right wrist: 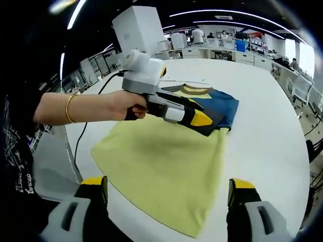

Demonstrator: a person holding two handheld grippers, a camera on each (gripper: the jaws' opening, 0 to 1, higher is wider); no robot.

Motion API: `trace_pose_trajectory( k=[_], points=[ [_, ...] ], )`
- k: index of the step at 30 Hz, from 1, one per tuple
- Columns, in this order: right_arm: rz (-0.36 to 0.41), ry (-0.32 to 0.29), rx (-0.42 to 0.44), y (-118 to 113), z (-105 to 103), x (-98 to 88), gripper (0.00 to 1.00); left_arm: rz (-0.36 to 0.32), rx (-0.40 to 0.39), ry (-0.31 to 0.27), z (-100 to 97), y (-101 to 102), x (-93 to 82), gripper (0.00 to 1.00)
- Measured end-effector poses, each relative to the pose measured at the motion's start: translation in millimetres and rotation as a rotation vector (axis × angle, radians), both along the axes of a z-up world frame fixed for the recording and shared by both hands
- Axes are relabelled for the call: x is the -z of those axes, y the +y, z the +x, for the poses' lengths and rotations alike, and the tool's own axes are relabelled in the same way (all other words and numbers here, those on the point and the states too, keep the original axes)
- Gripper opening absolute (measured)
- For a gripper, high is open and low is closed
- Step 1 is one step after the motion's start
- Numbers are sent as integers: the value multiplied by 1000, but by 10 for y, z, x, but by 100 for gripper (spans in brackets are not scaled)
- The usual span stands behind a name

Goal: Fold the garment on the visible template until the final outline fits inside the template.

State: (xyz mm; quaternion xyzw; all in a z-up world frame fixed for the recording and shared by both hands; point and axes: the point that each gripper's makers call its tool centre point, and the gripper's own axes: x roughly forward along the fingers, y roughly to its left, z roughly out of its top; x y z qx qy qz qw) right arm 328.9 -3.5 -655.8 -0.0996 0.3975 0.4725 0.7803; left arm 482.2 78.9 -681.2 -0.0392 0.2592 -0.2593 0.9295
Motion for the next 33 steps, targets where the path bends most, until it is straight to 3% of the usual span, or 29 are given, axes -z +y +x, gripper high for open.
trace_pose_trajectory(
  k=[11,14,22,33],
  points=[
    [17,-25,7,0,74,-65,99,34,-56,-60,-71,399,-367,90],
    [26,-37,9,5,92,-90,99,42,-78,-63,-139,535,-450,98],
    [52,-98,23,5,167,-178,99,64,-114,-48,-381,821,-570,99],
    [41,-119,54,-40,156,-173,99,71,-150,-50,-859,1090,-741,99]
  ],
)
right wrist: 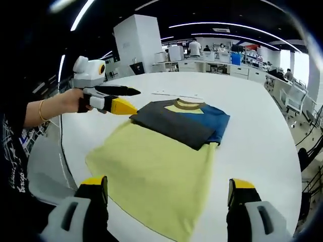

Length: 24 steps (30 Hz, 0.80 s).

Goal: Fold the garment on the visible template until the final outline fits inside the template.

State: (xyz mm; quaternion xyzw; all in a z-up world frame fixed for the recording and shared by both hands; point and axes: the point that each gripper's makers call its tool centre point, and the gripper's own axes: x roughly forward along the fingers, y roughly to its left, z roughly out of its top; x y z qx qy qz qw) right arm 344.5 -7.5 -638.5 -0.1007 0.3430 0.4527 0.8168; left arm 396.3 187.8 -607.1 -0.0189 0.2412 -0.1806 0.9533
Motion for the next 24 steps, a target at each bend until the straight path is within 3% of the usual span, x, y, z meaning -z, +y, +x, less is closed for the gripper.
trace_pose_trajectory(
  k=[5,13,24],
  points=[
    [9,-14,10,5,-8,-37,99,44,18,21,-258,93,-32,96],
    [9,-4,5,10,-72,-22,99,19,0,-1,-514,202,-142,95],
    [3,27,27,-97,-182,111,99,30,-13,28,-1035,353,-36,88]
  ],
)
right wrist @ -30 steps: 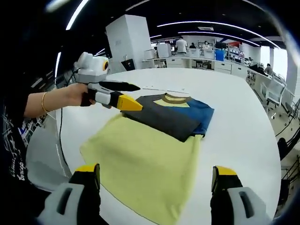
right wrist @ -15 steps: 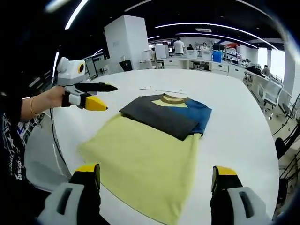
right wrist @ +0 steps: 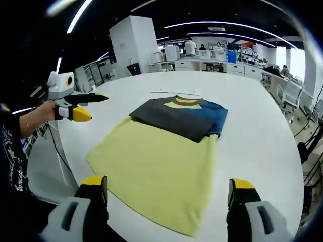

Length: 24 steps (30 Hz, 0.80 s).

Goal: Fold the garment on the visible template until the final outline fits inside the template.

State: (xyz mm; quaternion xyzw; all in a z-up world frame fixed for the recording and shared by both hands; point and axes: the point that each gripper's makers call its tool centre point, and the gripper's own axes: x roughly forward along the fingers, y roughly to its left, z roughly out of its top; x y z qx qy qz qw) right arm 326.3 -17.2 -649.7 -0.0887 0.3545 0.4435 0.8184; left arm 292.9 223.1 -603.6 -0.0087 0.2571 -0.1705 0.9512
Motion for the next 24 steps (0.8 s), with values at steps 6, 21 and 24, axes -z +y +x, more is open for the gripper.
trace_pose_trajectory(
  k=[6,21,24],
  points=[
    [-5,17,8,-59,-65,102,99,-15,-33,45,-257,99,177,86],
    [-33,71,79,-295,-160,430,77,-40,-97,133,-707,98,640,62],
    [-47,85,80,-334,-191,511,74,-33,-112,169,-789,116,745,58]
  ],
)
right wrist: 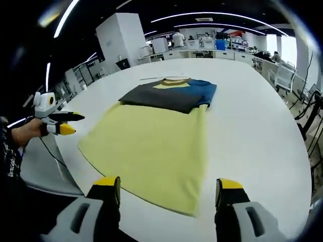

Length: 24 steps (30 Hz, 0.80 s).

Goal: Fold the garment on the visible template until the final outline fits inside the template.

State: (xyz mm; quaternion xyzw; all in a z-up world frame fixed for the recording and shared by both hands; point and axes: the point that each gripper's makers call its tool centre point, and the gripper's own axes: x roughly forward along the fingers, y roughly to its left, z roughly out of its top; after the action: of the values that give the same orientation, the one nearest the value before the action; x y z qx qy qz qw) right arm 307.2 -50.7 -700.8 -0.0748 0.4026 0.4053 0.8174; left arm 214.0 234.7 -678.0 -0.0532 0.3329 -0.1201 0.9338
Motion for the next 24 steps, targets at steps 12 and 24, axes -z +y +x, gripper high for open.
trace_pose_trajectory(
  k=[12,24],
  points=[
    [-66,10,4,-123,-40,210,59,31,-49,102,-257,89,261,42],
    [-81,7,30,-191,-13,267,40,38,-67,176,-389,68,420,31]
  ],
)
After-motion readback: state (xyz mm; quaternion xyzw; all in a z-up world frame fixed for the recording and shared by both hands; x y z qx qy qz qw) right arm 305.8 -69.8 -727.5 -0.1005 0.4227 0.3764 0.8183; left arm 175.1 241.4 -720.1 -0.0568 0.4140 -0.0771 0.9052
